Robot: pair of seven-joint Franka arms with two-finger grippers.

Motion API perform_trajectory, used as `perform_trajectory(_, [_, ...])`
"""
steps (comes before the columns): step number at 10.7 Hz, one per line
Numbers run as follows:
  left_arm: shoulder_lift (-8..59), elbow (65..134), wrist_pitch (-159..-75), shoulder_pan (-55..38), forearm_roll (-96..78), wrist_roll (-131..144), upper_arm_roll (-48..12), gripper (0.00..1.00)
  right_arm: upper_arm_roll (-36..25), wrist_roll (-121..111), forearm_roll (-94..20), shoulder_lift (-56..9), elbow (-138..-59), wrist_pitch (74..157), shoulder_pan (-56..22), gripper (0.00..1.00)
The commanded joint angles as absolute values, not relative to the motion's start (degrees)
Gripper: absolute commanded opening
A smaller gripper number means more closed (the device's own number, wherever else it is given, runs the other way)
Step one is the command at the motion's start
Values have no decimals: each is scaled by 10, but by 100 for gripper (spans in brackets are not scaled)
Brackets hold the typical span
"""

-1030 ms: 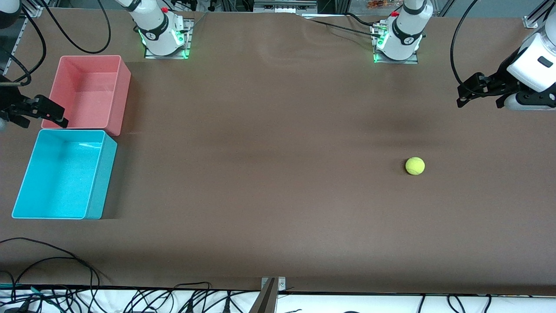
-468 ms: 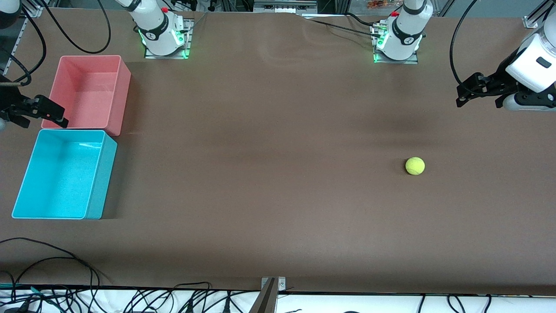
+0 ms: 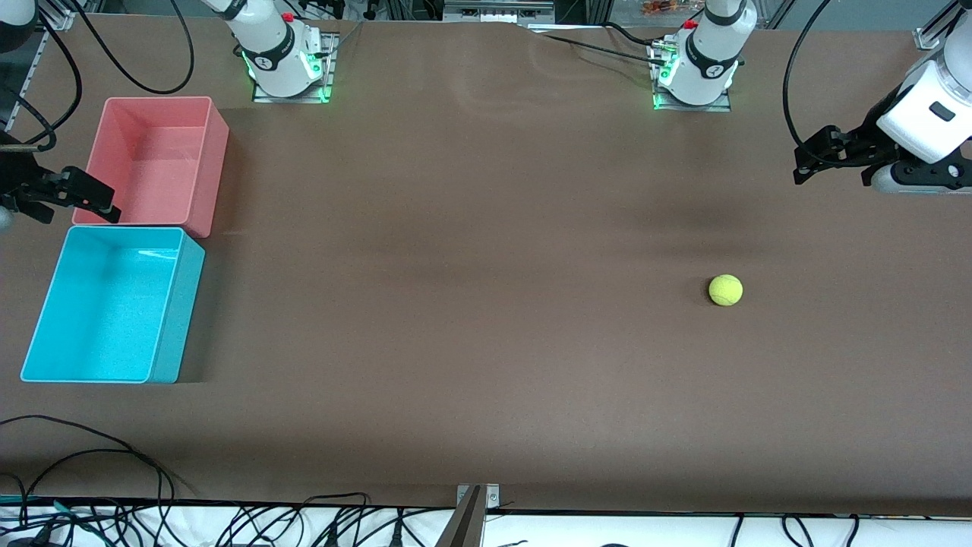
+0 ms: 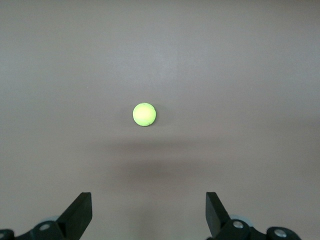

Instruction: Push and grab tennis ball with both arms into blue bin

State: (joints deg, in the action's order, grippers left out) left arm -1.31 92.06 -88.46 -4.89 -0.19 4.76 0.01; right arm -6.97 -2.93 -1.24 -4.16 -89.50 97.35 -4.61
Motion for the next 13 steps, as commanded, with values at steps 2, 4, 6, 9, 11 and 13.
perform_trajectory(2, [-18, 967, -904, -39, 14, 34, 0, 100, -70, -33, -8, -47, -881, 960, -46, 100])
perform_trajectory(4, [-19, 1001, -946, -20, 15, 33, 1, 100, -70, -34, -8, -48, -882, 961, -46, 100])
perform_trajectory(6, [-31, 1043, -979, -11, 15, 32, 3, 100, -70, -34, -8, -52, -881, 961, -47, 100])
perform_trajectory(9, [-27, 1084, -1036, -4, 15, 13, 19, 100, -70, -34, -8, -53, -883, 961, -46, 100])
perform_trajectory(11, [-26, 1135, -1096, -3, 14, 13, 32, 100, -70, -34, -8, -57, -883, 961, -46, 100])
perform_trajectory(13, [-27, 1179, -1152, -3, 14, 13, 40, 100, -70, -34, -9, -61, -883, 961, -46, 100])
